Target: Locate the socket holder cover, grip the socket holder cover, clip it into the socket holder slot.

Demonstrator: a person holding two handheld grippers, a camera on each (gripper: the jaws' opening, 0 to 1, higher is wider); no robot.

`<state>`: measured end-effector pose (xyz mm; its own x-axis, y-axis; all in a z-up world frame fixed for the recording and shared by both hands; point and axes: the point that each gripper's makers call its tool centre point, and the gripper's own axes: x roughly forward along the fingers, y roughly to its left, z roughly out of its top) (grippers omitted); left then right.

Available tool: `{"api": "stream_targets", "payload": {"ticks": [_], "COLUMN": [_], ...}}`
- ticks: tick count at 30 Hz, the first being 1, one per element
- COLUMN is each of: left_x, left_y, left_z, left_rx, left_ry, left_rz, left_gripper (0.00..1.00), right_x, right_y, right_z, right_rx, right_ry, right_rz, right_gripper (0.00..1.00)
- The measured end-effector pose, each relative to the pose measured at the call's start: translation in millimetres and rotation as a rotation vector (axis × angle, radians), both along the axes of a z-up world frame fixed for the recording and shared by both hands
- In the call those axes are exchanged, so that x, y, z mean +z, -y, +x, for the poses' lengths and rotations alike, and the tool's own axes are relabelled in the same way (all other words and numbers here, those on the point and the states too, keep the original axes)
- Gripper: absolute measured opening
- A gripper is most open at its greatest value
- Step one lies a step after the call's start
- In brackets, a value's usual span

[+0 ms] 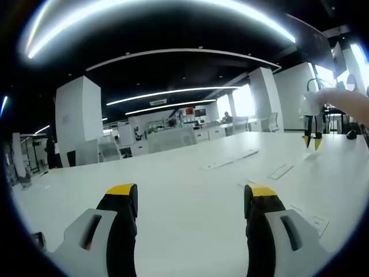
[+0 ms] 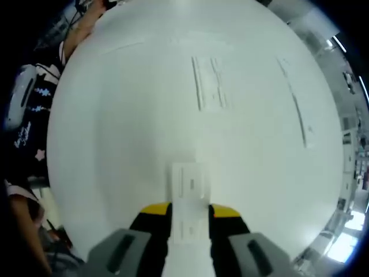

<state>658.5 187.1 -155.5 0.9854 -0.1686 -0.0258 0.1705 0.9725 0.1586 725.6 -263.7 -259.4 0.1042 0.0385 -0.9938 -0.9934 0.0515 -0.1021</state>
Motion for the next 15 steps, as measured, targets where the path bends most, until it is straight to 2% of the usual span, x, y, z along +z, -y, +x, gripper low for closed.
{"api": "stream_targets", "payload": {"ticks": [2, 15], "left_x": [-1.6, -2.0], "left_y": [1, 1], "left_z": [0.4, 0.5], "left_rx": [-0.005, -0.006], "left_ry": [-0.005, -0.009], "left_rz": [0.001, 0.004], "left_gripper": [0.75, 0.75], "right_x": [-2.1, 0.3], "right_y": [1, -11], "right_z": [8, 24], "right_rx": [0.001, -0.003], "right_ry": [0.004, 0.006], "right_rz": [-0.005, -0.03], "right_gripper": [0.27, 0.27]}}
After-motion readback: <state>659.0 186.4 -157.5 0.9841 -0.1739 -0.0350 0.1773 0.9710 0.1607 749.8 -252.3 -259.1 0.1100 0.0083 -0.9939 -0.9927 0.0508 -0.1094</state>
